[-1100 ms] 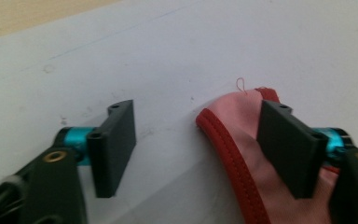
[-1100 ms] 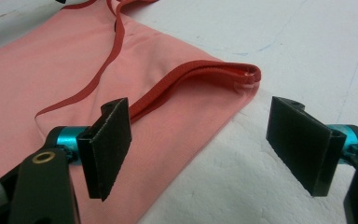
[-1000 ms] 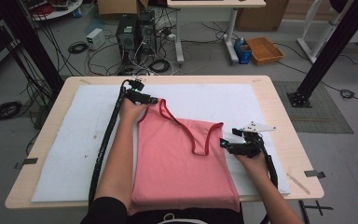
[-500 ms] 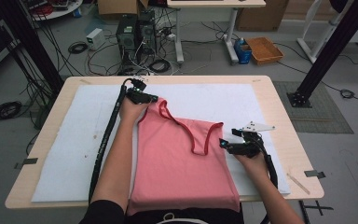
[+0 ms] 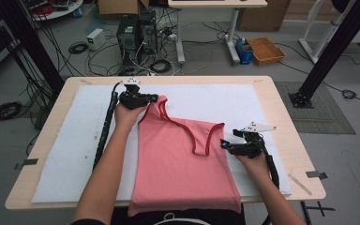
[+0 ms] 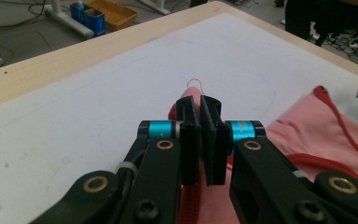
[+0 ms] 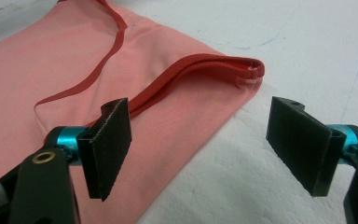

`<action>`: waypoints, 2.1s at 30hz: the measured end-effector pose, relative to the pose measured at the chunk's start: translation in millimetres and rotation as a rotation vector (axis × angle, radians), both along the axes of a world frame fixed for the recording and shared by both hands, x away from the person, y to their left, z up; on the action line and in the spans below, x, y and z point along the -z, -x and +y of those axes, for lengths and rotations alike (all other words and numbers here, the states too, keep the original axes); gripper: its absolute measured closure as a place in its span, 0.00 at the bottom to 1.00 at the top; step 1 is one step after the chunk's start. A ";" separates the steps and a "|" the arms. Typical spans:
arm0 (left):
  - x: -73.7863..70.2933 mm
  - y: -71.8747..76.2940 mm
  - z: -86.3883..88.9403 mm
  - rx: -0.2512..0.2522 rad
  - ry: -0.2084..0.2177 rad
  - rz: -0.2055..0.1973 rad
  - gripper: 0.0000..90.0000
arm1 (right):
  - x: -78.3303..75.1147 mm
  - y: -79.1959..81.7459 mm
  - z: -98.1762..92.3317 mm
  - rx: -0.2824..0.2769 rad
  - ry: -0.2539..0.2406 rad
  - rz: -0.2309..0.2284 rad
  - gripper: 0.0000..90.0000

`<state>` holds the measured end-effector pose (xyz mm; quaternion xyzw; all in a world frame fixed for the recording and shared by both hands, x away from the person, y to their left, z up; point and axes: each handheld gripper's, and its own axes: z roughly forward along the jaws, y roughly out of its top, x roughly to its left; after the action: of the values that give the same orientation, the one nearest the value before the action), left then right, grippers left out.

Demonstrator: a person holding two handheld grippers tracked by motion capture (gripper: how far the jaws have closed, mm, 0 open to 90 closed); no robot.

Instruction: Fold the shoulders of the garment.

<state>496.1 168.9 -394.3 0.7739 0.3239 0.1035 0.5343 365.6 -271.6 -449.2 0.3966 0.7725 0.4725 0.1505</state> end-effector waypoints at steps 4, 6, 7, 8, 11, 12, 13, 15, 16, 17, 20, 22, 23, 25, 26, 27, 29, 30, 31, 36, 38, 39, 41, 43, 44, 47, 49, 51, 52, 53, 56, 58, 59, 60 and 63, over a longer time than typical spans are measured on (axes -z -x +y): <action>1.0 30.4 6.6 -0.011 0.034 -0.028 0.96 | 0.0 -0.3 -0.4 0.005 -0.002 0.004 0.24; 4.4 46.1 9.8 -0.008 0.052 -0.021 0.96 | 0.0 -0.6 -0.4 0.006 -0.002 0.007 0.24; 6.0 53.8 10.4 -0.005 0.049 -0.023 0.96 | 0.0 -0.6 -0.3 0.007 -0.003 0.008 0.24; 7.8 61.3 11.0 -0.002 0.053 -0.024 0.96 | 0.0 -0.8 -0.4 0.007 -0.002 0.010 0.24; 10.7 84.2 14.8 0.009 0.046 -0.031 0.95 | 0.1 -1.3 -0.6 0.010 -0.003 0.011 0.24; 11.7 91.6 16.0 0.015 0.047 -0.038 0.95 | 0.1 -1.4 -0.7 0.010 -0.004 0.010 0.24; 12.6 98.6 16.3 0.022 0.039 -0.034 0.95 | 0.2 -1.5 -0.7 0.011 -0.005 0.012 0.24; 16.2 112.8 16.6 0.048 0.054 -0.035 0.94 | 0.0 -1.5 -1.0 0.014 -0.006 0.018 0.24; 18.7 118.8 16.1 0.057 0.048 -0.024 0.93 | 0.0 -1.8 -0.9 0.015 -0.007 0.021 0.24; 21.5 124.8 15.1 0.063 0.048 -0.005 0.88 | 0.0 -2.0 -1.1 0.015 -0.007 0.022 0.24; 28.6 139.2 12.6 0.069 0.018 -0.007 0.80 | 0.1 -1.9 -0.7 0.016 -0.005 0.018 0.24; 29.9 141.8 14.0 0.066 0.014 0.003 0.71 | 0.2 -2.1 -0.2 0.015 0.004 0.018 0.24; 29.2 142.3 15.0 0.062 0.005 -0.004 0.70 | 0.1 -2.1 0.2 0.015 0.004 0.021 0.24; 27.5 143.5 15.9 0.052 -0.002 -0.015 0.63 | 0.1 -2.1 0.0 0.014 0.003 0.022 0.24; 26.7 143.8 16.5 0.059 0.016 -0.006 0.61 | 0.1 -2.3 -0.3 0.012 0.003 0.017 0.24; 26.2 144.2 15.6 0.069 0.029 -0.010 0.60 | 0.0 -2.1 -0.3 0.013 0.002 0.019 0.24; 24.8 144.6 11.8 0.088 0.005 -0.027 0.58 | 0.0 -1.9 0.2 0.013 0.003 0.022 0.24; 25.0 144.4 8.4 0.094 -0.010 -0.031 0.57 | 0.0 -2.0 0.3 0.013 0.004 0.022 0.24; 25.9 144.0 5.0 0.110 -0.020 -0.027 0.56 | 0.2 -2.2 0.2 0.012 0.005 0.023 0.24; 35.8 142.7 -9.2 0.172 -0.091 0.012 0.57 | 0.2 -2.2 0.5 0.007 0.008 0.018 0.24; 40.3 141.1 -11.8 0.188 -0.129 0.031 0.58 | 0.3 -2.3 0.6 0.005 0.009 0.018 0.24; 42.5 140.6 -12.9 0.188 -0.143 0.040 0.61 | 0.3 -2.3 0.7 0.007 0.010 0.018 0.24; 45.9 138.9 -13.6 0.192 -0.178 0.049 0.69 | 0.3 -2.3 0.7 0.006 0.010 0.018 0.24; 49.0 136.8 -13.5 0.182 -0.215 0.062 0.79 | 0.1 -1.9 1.0 0.007 0.013 0.020 0.24; 50.7 135.6 -13.7 0.183 -0.226 0.072 0.83 | 0.2 -1.9 1.2 0.007 0.015 0.018 0.24; 52.6 136.3 -16.5 0.199 -0.250 0.066 0.92 | 0.2 -2.0 1.1 0.007 0.014 0.021 0.24; 51.6 137.1 -16.9 0.204 -0.263 0.058 0.94 | 0.2 -2.0 1.2 0.008 0.014 0.021 0.24; 50.4 137.6 -15.3 0.208 -0.252 0.058 0.94 | 0.4 -2.2 1.5 0.004 0.016 0.018 0.24; 49.0 138.4 -14.0 0.206 -0.254 0.055 0.95 | 0.3 -2.0 1.6 0.007 0.019 0.019 0.24; 47.3 139.5 -12.3 0.204 -0.252 0.048 0.95 | 0.3 -2.0 1.7 0.007 0.019 0.018 0.24; 42.4 144.9 -6.4 0.204 -0.216 0.028 0.95 | 0.2 -1.8 1.9 0.008 0.019 0.017 0.24; 41.8 147.8 -4.5 0.206 -0.211 0.028 0.95 | 0.3 -1.8 1.8 0.008 0.020 0.017 0.24; 42.4 149.5 -4.1 0.208 -0.201 0.034 0.95 | 0.2 -1.8 1.9 0.009 0.019 0.017 0.24; 42.8 150.7 -3.7 0.211 -0.200 0.037 0.95 | 0.3 -1.8 1.8 0.008 0.019 0.016 0.24; 44.6 153.8 -3.1 0.213 -0.208 0.044 0.95 | 0.1 -1.5 1.8 0.008 0.019 0.016 0.24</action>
<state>342.3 165.8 -438.8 0.8571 0.2390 0.0620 0.4520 367.2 -269.9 -449.3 0.4023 0.7764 0.4613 0.1500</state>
